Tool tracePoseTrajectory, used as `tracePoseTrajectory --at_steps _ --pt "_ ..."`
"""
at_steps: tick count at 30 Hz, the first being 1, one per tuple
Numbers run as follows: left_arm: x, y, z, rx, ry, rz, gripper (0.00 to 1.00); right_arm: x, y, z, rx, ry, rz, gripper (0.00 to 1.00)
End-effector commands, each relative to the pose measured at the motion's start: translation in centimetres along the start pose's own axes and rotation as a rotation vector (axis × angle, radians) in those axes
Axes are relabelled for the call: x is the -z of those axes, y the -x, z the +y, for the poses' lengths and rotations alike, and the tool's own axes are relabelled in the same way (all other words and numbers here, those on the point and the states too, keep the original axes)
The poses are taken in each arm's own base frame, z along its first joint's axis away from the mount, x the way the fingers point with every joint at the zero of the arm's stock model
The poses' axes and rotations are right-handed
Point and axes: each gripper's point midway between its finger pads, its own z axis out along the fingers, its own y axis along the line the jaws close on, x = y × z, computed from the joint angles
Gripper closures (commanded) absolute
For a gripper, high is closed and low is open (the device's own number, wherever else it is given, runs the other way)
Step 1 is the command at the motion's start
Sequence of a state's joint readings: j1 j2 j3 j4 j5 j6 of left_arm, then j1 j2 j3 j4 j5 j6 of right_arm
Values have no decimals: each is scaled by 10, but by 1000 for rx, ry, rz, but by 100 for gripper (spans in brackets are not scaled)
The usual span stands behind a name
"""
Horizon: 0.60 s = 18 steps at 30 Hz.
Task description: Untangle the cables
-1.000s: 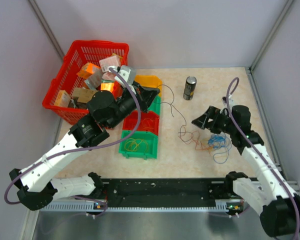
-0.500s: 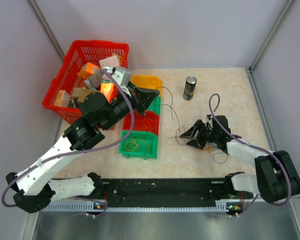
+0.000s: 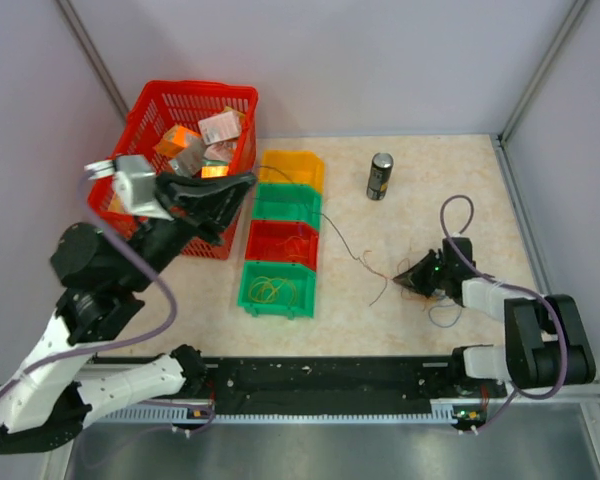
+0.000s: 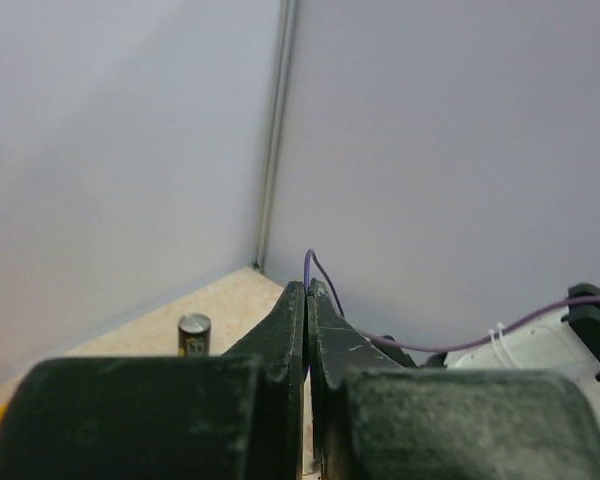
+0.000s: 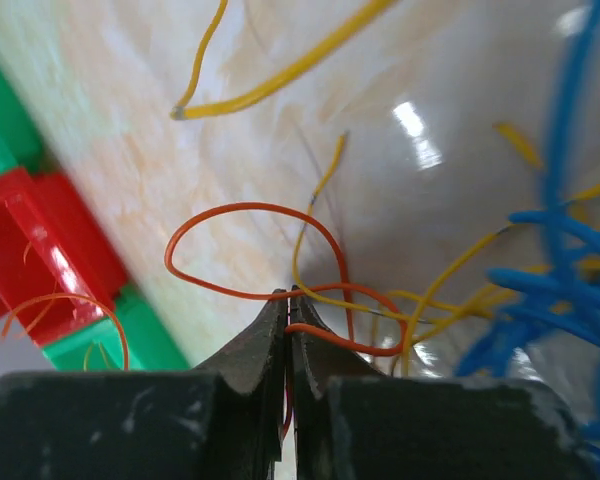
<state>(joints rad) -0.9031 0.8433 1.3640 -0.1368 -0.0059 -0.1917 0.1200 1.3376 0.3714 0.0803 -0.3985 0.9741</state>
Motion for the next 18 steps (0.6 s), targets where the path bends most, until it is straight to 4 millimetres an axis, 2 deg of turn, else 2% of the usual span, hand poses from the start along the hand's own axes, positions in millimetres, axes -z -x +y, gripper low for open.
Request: tracePoseTrajectory --at_steps 1,4,7,11,12,14,15,17,18 --pt "41 75 13 -106 98 -200 100 22 41 -22 45 -117 -168 100" --pt "50 83 20 -115 143 -223 100 40 59 -19 115 -182 -251 100" --pt "44 78 25 -105 167 -205 100 61 81 -15 195 -243 -352 100" --pt "35 69 35 -97 222 -173 100 78 97 -14 265 -321 -406 100" --pt "34 68 37 -89 232 -174 100 77 94 -9 296 -302 -382 97" --pt "26 60 34 -71 217 -157 100 74 84 5 373 -253 -304 80" --pt "20 54 32 -66 202 -140 100 74 78 11 412 -243 -275 64" --pt "11 44 29 -43 183 -111 100 78 68 26 485 -227 -262 38" --pt "8 39 29 -35 179 -99 100 81 59 37 531 -200 -255 30"
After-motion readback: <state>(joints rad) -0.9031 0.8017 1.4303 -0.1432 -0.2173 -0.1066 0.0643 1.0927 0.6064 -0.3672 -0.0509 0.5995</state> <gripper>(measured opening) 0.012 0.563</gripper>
